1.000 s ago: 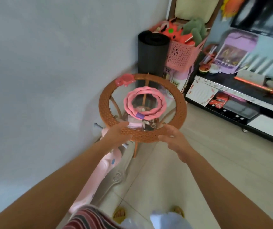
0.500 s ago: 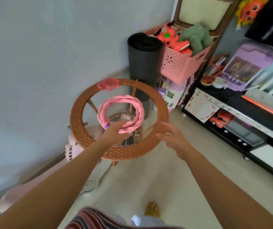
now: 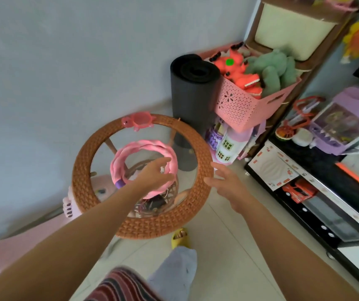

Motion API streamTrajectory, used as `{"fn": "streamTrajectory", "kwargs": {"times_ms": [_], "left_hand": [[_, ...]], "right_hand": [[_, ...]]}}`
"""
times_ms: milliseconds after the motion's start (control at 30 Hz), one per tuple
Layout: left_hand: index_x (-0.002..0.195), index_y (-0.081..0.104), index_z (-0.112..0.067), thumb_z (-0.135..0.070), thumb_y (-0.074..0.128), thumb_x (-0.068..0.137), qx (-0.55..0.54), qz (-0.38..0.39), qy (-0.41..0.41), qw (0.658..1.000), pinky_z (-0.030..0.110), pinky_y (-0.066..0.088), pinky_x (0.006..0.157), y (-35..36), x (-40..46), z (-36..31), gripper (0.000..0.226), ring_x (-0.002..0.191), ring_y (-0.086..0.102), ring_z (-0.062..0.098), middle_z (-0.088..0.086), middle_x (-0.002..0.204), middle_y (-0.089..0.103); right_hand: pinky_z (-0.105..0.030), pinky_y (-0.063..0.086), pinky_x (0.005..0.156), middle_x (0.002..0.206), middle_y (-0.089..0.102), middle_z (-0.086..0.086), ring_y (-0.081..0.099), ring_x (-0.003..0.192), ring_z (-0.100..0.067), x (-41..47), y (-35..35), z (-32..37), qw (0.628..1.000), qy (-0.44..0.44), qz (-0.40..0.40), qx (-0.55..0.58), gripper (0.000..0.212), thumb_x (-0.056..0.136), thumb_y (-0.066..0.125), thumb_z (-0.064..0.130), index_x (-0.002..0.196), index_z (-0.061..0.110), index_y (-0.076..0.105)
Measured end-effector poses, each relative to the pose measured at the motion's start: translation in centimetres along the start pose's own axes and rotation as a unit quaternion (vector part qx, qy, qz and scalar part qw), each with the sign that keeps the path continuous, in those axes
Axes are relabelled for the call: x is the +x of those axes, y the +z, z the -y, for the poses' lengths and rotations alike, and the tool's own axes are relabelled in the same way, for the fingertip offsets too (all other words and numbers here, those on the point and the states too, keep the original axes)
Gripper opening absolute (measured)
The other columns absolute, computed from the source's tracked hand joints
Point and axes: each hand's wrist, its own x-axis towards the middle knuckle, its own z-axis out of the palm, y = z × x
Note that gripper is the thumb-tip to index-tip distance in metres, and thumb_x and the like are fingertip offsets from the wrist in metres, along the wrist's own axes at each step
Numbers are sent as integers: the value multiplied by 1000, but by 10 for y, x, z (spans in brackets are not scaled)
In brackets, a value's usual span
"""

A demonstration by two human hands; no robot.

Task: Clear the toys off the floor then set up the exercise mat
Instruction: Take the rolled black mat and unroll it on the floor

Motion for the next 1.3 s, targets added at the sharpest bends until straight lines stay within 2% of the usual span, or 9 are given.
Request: {"fn": "streamTrajectory", "kwargs": {"times_ms": [100,200,267,433,667,867,1067,1200,1300], "left_hand": [[134,46,-12,-16,62,85,8,-2,10,1000,28,41,92,4,38,-18,51,118,53,26,10,129,55],[140,39,-15,-15,61,85,-8,-6,16,1000,36,40,103,5,76,-42,59,121,50,22,8,136,50],[140,39,-12,-12,61,85,-25,-21,14,999,30,35,105,3,98,-57,59,129,43,22,5,142,44],[140,40,-9,-9,62,85,-45,-45,38,997,34,31,111,-13,153,-87,59,134,38,22,7,148,37],[140,39,-10,-10,62,85,-56,-77,15,995,28,35,103,-26,194,-115,60,128,45,22,11,143,43],[141,39,-18,-14,62,85,-73,-133,-33,988,28,38,99,-23,222,-136,61,123,49,20,8,140,47],[139,41,-20,-16,63,82,-84,-182,-70,977,39,39,106,-8,251,-167,61,122,50,20,2,142,46],[140,40,-19,-15,62,84,-109,-223,-96,964,39,37,107,6,266,-184,60,126,47,20,2,144,43],[141,38,-20,-16,60,86,-115,-241,-126,955,36,35,107,14,265,-188,60,131,40,20,3,145,40]], "right_hand": [[-26,38,89,144,37,-7,41,127,-19,39,-19,15,1000,-6,2,-27,59,88,60,9,142,17,36],[-30,36,95,148,35,-5,38,128,-15,82,-40,33,998,-14,2,-60,58,87,62,15,140,21,40],[-32,36,99,148,35,-5,36,132,-16,108,-50,47,997,-16,-2,-80,57,86,63,18,139,24,41],[-28,34,97,149,35,-8,36,135,-18,161,-67,83,995,-33,16,-94,58,87,61,13,140,23,39],[-25,35,88,147,36,-9,42,130,-20,212,-84,122,991,-73,32,-111,57,87,60,11,140,23,40],[-27,38,97,145,39,-3,45,128,-21,268,-102,147,975,-129,86,-158,56,87,60,11,139,23,40],[-30,35,105,144,40,1,42,130,-18,323,-125,161,929,-222,156,-252,55,88,58,11,140,19,39],[-23,23,110,146,37,-5,33,136,-18,355,-127,177,866,-327,186,-331,56,89,58,9,140,10,37],[-28,18,113,151,27,-12,20,142,-24,374,-116,187,815,-363,197,-405,62,89,59,13,144,6,30]]}}
